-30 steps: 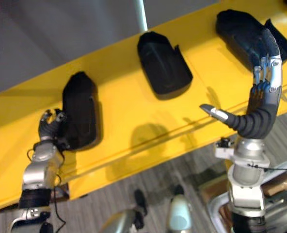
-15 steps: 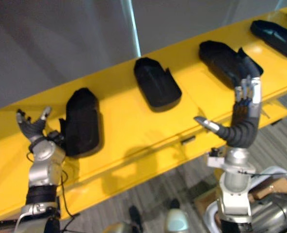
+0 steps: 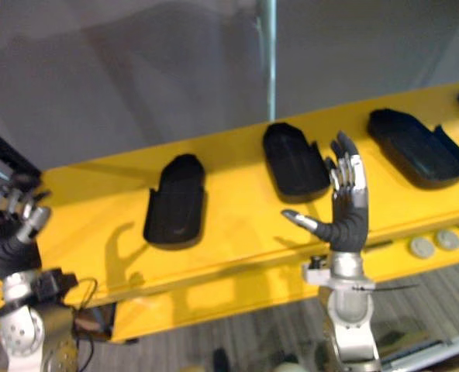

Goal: Walk over and take plastic housings, then place them on the shelf

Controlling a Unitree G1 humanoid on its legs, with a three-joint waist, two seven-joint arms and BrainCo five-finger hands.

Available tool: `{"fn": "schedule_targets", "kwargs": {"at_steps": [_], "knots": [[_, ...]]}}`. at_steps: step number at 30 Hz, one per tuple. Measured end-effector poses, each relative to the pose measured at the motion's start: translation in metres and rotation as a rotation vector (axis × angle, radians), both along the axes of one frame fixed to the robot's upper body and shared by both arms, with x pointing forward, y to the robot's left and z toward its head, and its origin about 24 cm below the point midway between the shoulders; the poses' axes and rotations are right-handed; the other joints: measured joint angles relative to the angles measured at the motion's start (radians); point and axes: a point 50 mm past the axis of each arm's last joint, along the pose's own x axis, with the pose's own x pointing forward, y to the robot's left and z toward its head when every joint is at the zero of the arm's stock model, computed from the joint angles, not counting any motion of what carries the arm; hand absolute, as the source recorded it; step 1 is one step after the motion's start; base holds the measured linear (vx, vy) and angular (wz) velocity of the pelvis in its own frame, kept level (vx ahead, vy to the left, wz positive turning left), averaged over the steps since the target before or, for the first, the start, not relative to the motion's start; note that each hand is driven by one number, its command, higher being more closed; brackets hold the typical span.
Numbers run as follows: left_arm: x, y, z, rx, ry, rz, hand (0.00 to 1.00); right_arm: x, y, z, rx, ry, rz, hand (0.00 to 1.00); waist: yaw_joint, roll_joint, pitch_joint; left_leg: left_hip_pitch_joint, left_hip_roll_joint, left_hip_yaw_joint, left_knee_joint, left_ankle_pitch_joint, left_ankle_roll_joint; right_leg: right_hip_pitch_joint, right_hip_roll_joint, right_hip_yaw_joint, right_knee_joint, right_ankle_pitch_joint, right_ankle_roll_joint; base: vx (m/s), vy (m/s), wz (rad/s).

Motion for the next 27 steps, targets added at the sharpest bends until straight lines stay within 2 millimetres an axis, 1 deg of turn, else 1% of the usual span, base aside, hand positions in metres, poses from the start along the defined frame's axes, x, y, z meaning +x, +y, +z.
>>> {"fn": "schedule_targets", "kwargs": {"at_steps": [3,5,8,10,12,14,16,20,23,25,27], "knots": [[-0.010,-0.004,-0.014,-0.003,0.088,-0.119,1.00,-0.003,-0.001,-0.004,0.010,0.018,-0.008,0.00,0.003,-0.024,-0.008,-0.002,-0.007,-0.019,-0.005,0.000,0.000,0.012,-0.004,-0.025,-0.002,0.001,0.002,0.05,-0.003,0.22],[-0.013,-0.007,-0.021,-0.017,0.125,-0.195,1.00,-0.002,0.000,-0.003,0.014,0.016,-0.009,0.00,0.011,-0.032,-0.012,-0.003,-0.010,-0.019,-0.011,0.000,0.000,0.012,-0.006,-0.026,-0.004,0.001,0.002,0.04,0.014,0.06],[-0.012,-0.012,-0.029,-0.046,0.170,-0.290,1.00,-0.002,-0.001,-0.003,0.027,0.015,-0.024,0.00,0.021,-0.040,-0.012,-0.015,-0.014,-0.024,-0.012,0.000,0.001,0.005,-0.009,-0.027,-0.005,0.002,0.004,0.03,0.013,0.06],[-0.010,-0.016,-0.036,-0.063,0.206,-0.327,1.00,-0.002,-0.002,-0.003,0.031,0.016,-0.030,0.00,0.025,-0.041,-0.011,-0.018,-0.014,-0.024,-0.013,0.000,0.001,0.001,-0.010,-0.027,-0.005,0.002,0.004,0.01,0.003,0.02],[-0.007,-0.026,-0.053,-0.137,0.269,-0.400,1.00,-0.002,-0.003,-0.004,0.041,0.023,-0.048,0.00,0.027,-0.041,-0.011,-0.019,-0.014,-0.021,-0.014,-0.001,0.001,-0.001,-0.010,-0.027,-0.005,0.002,0.004,0.00,0.000,0.00],[-0.005,-0.033,-0.062,-0.170,0.303,-0.445,1.00,-0.002,-0.004,-0.004,0.044,0.024,-0.055,0.00,0.027,-0.041,-0.011,-0.019,-0.014,-0.019,-0.014,-0.001,0.002,-0.002,-0.010,-0.026,-0.005,0.002,0.004,0.00,-0.001,-0.02],[-0.002,-0.044,-0.074,-0.210,0.360,-0.520,1.00,-0.002,-0.003,-0.005,0.046,0.028,-0.057,0.00,0.026,-0.041,-0.011,-0.018,-0.013,-0.015,-0.014,-0.002,0.003,-0.004,-0.010,-0.023,-0.005,0.002,0.004,0.00,-0.002,-0.05],[0.001,-0.058,-0.092,-0.267,0.461,-0.569,1.00,-0.001,0.001,-0.006,0.055,0.039,-0.049,0.00,0.019,-0.042,-0.011,-0.017,-0.013,-0.010,-0.014,-0.003,0.004,-0.005,-0.011,-0.020,-0.004,0.002,0.004,-0.01,0.002,-0.04],[0.002,-0.065,-0.105,-0.302,0.559,-0.602,1.00,-0.001,0.000,-0.008,0.067,0.045,-0.069,0.00,0.011,-0.043,-0.010,-0.017,-0.012,-0.002,-0.014,-0.004,0.004,-0.012,-0.011,-0.013,-0.003,0.002,0.004,-0.01,0.006,-0.09],[0.002,-0.067,-0.112,-0.327,0.595,-0.594,1.00,-0.001,-0.001,-0.008,0.063,0.045,-0.075,0.00,0.010,-0.043,-0.010,-0.018,-0.009,0.019,-0.014,-0.006,0.004,-0.024,-0.010,0.007,0.001,0.003,0.005,0.00,0.009,-0.22],[0.002,-0.072,-0.118,-0.335,0.629,-0.599,1.00,-0.002,-0.003,-0.009,0.062,0.053,-0.088,0.00,-0.001,-0.044,-0.010,-0.016,-0.010,0.024,-0.014,-0.007,0.005,-0.025,-0.010,0.012,0.001,0.003,0.006,0.02,0.006,-0.11]]}}
